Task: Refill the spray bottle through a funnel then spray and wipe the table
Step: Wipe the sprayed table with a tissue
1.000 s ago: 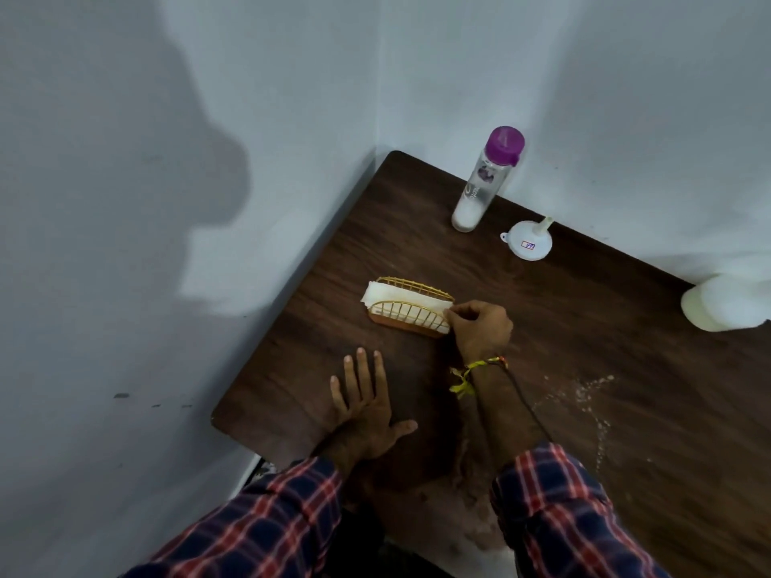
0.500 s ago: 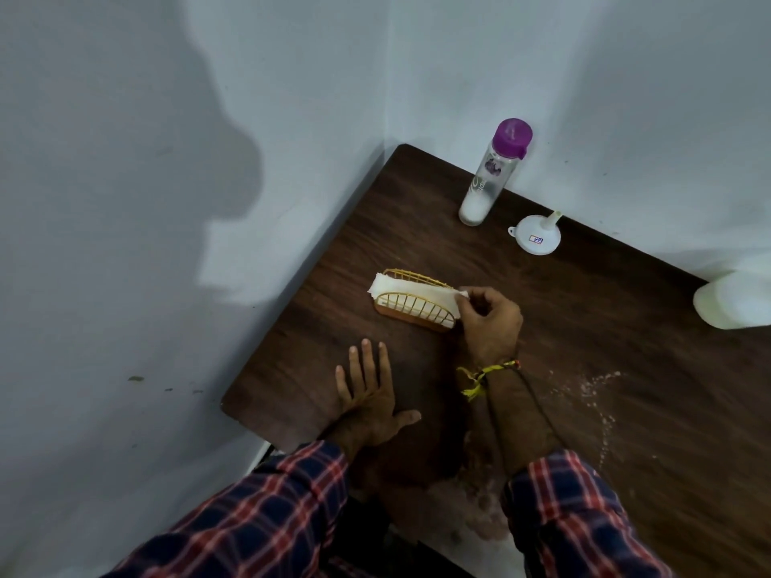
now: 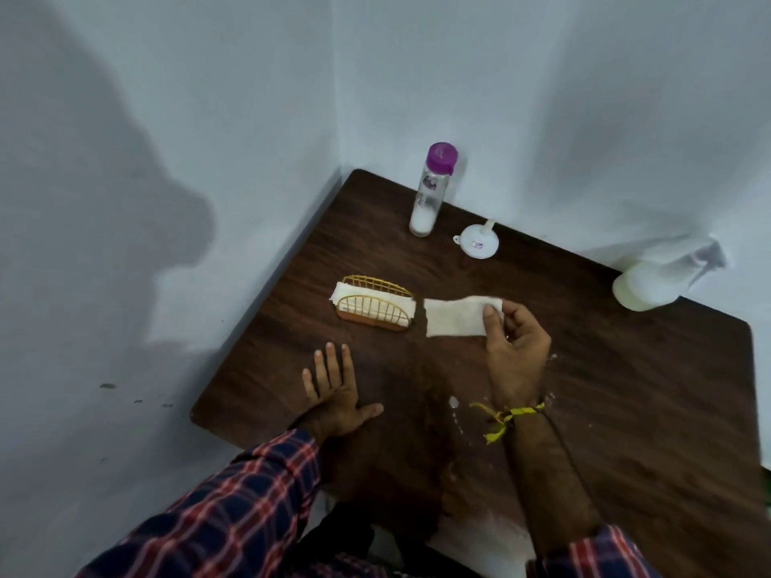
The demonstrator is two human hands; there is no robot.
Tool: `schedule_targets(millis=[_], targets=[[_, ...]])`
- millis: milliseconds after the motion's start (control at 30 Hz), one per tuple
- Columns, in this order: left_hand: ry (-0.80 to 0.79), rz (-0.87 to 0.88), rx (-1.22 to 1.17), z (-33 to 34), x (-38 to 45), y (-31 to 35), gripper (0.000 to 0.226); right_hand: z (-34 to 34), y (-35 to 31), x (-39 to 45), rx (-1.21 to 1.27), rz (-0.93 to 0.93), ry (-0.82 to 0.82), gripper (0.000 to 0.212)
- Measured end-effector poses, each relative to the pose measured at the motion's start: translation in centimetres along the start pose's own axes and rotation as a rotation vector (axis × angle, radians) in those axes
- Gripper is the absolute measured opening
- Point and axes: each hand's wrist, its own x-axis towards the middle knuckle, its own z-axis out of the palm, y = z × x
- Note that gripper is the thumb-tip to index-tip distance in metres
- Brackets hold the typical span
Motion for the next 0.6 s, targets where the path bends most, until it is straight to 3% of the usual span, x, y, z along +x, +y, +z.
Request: schedule_targets(millis=[167,367,533,600], targets=[[0.021,-0.082,-0.005,-1.0,-1.6,4.6,0.108,-4.4,1.3,-1.1,0.051,0.213,0.047,0.005],[0.047,0.178,-0.054,-0.5,-1.4,10.2,0.091,-5.8,2.3,0.7,0.131,0.39,0.021,0.013],[0.188,0.005,-0.053,0.7,0.3,8.1,0.08,-6.1,2.4,4.9,0.38,0.522,0.043,0.012],[0.189,0.013,0.042,1.8,1.0,7.0,0.082,-6.7,4.6,6.6,0.175,0.544,0.055,0.019]])
